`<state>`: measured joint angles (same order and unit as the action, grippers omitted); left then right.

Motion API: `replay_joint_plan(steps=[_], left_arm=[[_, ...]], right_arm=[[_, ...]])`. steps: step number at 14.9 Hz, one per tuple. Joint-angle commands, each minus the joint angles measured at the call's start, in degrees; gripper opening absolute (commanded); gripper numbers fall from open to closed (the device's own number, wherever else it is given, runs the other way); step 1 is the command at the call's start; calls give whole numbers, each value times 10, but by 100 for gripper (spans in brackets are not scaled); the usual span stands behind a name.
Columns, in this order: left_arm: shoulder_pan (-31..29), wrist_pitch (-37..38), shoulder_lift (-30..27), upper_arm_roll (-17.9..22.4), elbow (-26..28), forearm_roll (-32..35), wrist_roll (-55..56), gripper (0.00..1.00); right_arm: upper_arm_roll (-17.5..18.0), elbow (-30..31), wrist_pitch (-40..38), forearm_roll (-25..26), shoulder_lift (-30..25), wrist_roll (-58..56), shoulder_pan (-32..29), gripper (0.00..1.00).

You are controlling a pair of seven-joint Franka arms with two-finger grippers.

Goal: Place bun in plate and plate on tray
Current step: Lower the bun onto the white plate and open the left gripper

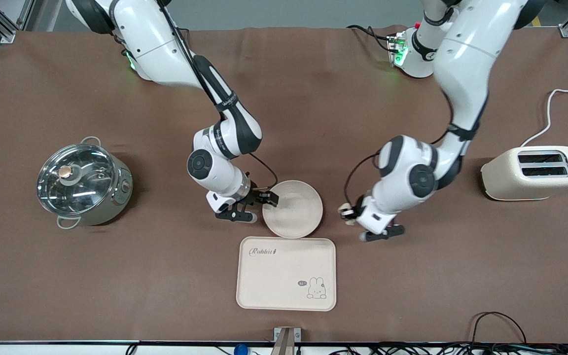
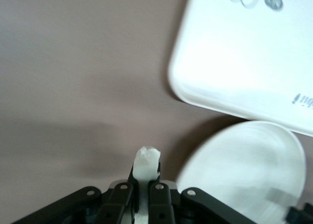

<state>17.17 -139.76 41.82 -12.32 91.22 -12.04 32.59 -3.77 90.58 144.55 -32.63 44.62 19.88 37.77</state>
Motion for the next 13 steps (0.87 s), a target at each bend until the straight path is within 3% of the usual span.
replay_joint_plan(steps=[1, 2, 3, 4, 5, 7, 10, 13], left_arm=[[29, -30, 52, 2, -51, -66, 25, 9], [40, -44, 57, 3, -53, -92, 27, 9], [47, -46, 63, 3, -58, -104, 29, 12], [50, -50, 65, 3, -59, -104, 35, 20], [53, -54, 68, 3, -59, -104, 45, 38], [61, -75, 70, 4, -57, -100, 54, 100], [71, -79, 62, 11, -58, -90, 52, 100], [61, -4, 29, 21, -59, -27, 52, 100]], right_arm=[[-6, -44, 6, -8, 38, 7, 4, 71], [-6, -51, 6, -7, 43, 7, 4, 58], [-7, -55, 6, -6, 47, 7, 4, 38], [-7, -55, 8, -6, 47, 5, 3, 20], [-8, -55, 14, -4, 47, 5, 5, 7], [-8, -56, 20, 1, 52, 3, 3, 0], [-8, -73, 20, 2, 61, 2, -3, 0], [-8, -76, 42, 1, 64, 2, -3, 0]])
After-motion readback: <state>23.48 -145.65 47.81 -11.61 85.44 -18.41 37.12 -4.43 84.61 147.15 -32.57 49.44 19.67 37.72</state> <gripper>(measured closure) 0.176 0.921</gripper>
